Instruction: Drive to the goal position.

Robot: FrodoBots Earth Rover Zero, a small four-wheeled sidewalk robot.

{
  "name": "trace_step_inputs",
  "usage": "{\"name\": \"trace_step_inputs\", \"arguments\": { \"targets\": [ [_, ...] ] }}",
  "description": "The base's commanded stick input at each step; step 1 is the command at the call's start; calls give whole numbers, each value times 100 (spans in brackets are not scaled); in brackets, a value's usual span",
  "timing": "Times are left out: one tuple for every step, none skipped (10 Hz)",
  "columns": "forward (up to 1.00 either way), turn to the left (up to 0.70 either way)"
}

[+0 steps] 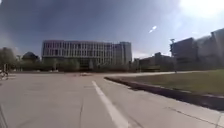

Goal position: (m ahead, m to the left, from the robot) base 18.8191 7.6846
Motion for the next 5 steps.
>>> {"name": "trace_step_inputs", "arguments": {
  "targets": [
    [70, 0],
    [70, 0],
    [70, 0],
    [70, 0],
    [70, 0]
  ]
}}
